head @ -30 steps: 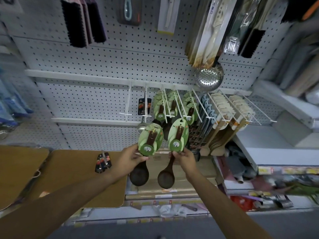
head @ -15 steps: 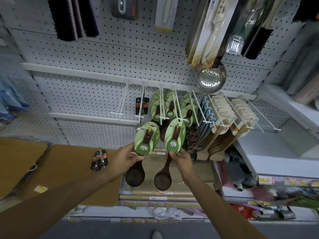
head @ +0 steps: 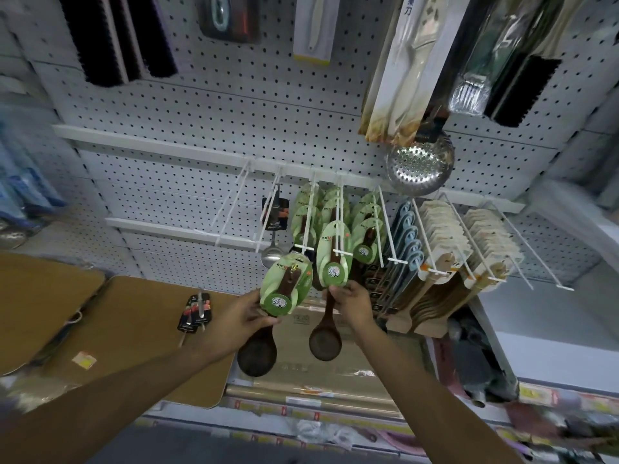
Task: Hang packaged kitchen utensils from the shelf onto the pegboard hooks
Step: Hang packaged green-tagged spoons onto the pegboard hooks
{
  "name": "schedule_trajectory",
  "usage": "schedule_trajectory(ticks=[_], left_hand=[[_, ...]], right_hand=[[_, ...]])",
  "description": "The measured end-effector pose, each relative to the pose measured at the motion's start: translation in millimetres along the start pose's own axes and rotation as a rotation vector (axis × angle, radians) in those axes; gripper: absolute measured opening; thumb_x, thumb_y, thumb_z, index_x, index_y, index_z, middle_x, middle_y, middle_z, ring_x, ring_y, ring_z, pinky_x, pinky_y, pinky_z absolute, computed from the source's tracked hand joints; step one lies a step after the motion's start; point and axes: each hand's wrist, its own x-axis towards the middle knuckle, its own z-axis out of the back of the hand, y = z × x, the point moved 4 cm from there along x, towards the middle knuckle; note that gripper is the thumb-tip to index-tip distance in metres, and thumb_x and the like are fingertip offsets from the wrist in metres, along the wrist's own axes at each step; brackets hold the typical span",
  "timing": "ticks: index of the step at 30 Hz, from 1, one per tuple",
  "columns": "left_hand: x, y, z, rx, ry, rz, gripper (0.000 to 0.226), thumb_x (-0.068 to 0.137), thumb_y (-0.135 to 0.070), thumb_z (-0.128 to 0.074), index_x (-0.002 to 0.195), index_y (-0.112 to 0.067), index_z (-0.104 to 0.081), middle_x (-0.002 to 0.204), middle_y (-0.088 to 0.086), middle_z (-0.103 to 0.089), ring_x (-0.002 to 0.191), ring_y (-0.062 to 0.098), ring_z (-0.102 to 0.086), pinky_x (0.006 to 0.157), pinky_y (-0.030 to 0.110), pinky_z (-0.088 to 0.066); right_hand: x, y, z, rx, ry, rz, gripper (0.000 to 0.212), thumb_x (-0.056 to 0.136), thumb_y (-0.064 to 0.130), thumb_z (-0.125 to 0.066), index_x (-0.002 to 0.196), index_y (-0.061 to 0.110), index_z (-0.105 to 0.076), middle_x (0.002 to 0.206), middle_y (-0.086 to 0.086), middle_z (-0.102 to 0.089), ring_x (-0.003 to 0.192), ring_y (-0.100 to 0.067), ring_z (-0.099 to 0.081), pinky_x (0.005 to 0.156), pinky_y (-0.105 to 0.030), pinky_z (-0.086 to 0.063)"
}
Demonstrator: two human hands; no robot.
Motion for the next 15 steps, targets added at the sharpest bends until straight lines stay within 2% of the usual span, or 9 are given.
schedule_trajectory(ticks=[2,5,8,10,13,15], left_hand=[[0,2,1,0.015,-0.011,0.007,0.037,0.088,-0.012,-0.073,0.113,-0.036,-0.059,0.11,-0.026,-0.07,0.099,-0.004,-0.068,0.082,0.009,-0.049],[1,7,2,0.044,-0.011,0.023,0.04,0.089,-0.012,-0.073,0.112,-0.041,-0.057,0.108,-0.031,-0.069,0.098,-0.006,-0.068,0.082,0.008,-0.049],[1,18,1,0.058,0.002,0.067,0.038,0.089,-0.015,-0.074,0.118,-0.035,-0.059,0.108,-0.024,-0.072,0.102,0.0,-0.069,0.092,0.022,-0.053],[-1,23,0,0.067,0.006,0.076,0.035,0.088,-0.02,-0.075,0.119,-0.028,-0.062,0.108,-0.019,-0.074,0.103,0.003,-0.07,0.097,0.034,-0.054],[-1,25,-2,0.087,-0.004,0.063,0.034,0.087,-0.024,-0.076,0.118,-0.027,-0.063,0.106,-0.018,-0.074,0.101,0.003,-0.07,0.096,0.04,-0.055],[-1,25,-4,0.085,-0.004,0.064,0.035,0.086,-0.024,-0.076,0.119,-0.028,-0.064,0.107,-0.019,-0.074,0.101,0.003,-0.07,0.096,0.039,-0.055]], right_hand=[[12,1,-1,0.036,-0.005,-0.019,0.007,0.092,-0.011,-0.056,0.092,-0.004,-0.055,0.082,-0.018,-0.063,0.071,-0.024,-0.064,0.071,-0.032,-0.059],[27,2,-3,-0.017,-0.024,-0.016,0.019,0.092,-0.01,-0.056,0.081,0.006,-0.054,0.078,-0.015,-0.064,0.072,-0.021,-0.065,0.079,-0.034,-0.056],[40,-1,-5,-0.061,-0.043,0.0,0.011,0.092,-0.006,-0.058,0.087,0.003,-0.056,0.079,-0.016,-0.066,0.067,-0.016,-0.068,0.07,-0.026,-0.059],[46,-5,-4,-0.114,-0.083,0.006,0.004,0.093,0.003,-0.062,0.095,0.001,-0.058,0.085,-0.013,-0.068,0.079,-0.024,-0.069,0.074,-0.029,-0.058],[47,-10,0,-0.333,-0.177,-0.034,0.037,0.091,0.02,-0.068,0.121,0.003,-0.052,0.105,-0.01,-0.065,0.103,-0.029,-0.061,0.096,-0.043,-0.049],[39,-13,0,-0.423,-0.153,-0.03,0.052,0.087,0.017,-0.072,0.13,0.006,-0.046,0.121,-0.012,-0.061,0.113,-0.031,-0.058,0.101,-0.048,-0.046]])
